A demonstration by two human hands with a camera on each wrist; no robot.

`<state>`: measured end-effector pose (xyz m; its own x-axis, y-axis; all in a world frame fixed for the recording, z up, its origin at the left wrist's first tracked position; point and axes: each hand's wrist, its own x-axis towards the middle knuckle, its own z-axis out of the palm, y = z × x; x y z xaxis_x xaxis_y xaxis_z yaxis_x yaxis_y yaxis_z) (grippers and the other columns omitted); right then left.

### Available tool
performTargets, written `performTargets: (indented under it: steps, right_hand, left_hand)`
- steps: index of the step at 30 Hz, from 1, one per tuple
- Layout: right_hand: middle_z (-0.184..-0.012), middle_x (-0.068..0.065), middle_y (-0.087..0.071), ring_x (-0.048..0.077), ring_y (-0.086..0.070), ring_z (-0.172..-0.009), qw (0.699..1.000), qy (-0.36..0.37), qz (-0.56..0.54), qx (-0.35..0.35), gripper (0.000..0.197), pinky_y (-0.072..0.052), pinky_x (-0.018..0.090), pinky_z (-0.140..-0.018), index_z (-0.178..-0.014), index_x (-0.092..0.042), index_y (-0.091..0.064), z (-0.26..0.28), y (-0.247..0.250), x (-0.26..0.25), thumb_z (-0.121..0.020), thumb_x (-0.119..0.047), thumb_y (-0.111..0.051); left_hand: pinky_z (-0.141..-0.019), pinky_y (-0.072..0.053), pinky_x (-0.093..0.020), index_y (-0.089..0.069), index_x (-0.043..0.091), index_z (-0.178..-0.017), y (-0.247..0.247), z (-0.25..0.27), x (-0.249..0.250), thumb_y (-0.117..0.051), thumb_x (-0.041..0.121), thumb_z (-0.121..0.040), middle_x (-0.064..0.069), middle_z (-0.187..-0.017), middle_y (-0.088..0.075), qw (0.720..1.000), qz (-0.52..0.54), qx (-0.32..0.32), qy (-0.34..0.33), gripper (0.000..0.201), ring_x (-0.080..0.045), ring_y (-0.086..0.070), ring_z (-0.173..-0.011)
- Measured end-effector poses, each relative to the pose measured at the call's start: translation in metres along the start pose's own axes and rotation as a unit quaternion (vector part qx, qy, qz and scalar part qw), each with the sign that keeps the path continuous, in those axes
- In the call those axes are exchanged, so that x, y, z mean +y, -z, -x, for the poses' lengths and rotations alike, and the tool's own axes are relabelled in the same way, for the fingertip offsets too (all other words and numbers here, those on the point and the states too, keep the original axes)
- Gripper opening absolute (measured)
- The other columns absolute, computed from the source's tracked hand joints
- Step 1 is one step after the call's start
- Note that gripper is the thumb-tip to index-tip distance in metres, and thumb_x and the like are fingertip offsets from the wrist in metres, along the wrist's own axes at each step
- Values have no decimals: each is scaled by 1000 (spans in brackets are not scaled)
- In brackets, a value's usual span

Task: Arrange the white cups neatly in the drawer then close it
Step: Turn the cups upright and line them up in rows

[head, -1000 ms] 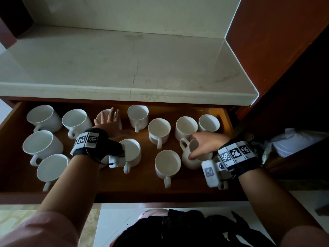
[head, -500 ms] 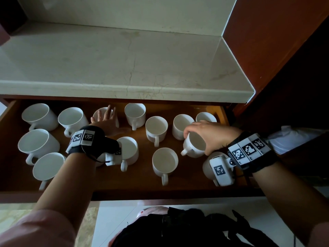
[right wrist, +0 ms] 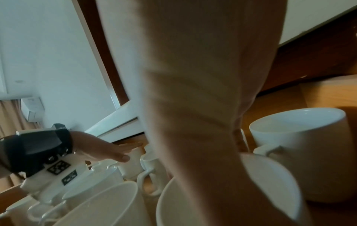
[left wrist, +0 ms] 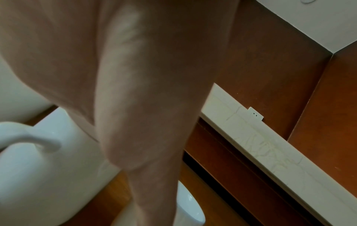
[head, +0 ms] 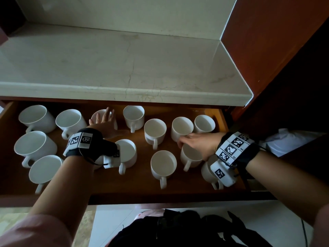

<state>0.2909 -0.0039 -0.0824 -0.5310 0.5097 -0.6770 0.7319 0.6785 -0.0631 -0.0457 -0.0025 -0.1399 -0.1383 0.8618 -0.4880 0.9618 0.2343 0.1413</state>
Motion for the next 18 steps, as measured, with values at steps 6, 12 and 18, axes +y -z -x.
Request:
performTargets:
  steps: [6,12,18]
  right_hand:
    - [-133,-3,-42,18,-44,-122,1000,17,19,4,91,-48,40,-95,-129,-35,-30,-3,-3,0,-61,-8,-82]
    - [-143,-5,-34,15,-30,-134,999,35,18,2,95,-39,37,-106,-139,-33,-29,-5,-7,3,-63,-11,-83]
    - [-140,-6,-39,14,-30,-134,997,73,4,3,92,-35,40,-110,-138,-31,-37,-7,-9,10,-60,-21,-84]
  left_hand:
    - [-115,1,-58,16,24,-150,1,0,0,-48,72,-79,2,-156,26,1000,0,-5,1,107,-34,15,-145]
    - [-115,1,-58,16,24,-150,2,2,2,-48,71,-79,2,-156,26,1000,3,-7,2,107,-34,15,-145]
    - [-115,2,-58,16,23,-150,0,4,3,-46,71,-80,1,-156,26,1000,-2,-3,3,105,-37,16,-144]
